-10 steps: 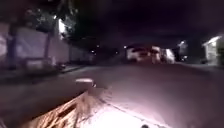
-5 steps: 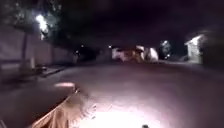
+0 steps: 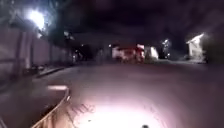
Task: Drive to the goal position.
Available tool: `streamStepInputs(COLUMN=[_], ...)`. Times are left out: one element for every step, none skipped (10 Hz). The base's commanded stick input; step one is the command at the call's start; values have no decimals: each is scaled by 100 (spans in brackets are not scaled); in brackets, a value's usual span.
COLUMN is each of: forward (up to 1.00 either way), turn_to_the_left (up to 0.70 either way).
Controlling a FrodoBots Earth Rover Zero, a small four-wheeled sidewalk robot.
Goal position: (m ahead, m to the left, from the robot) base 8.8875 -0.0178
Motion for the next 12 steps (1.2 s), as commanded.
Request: streamStepInputs(forward=[70,70,70,70,70,70,70,70,70,70,70,70], turn_to_the_left=[0,0,0,0,0,15,35,35,4,2,0,0])
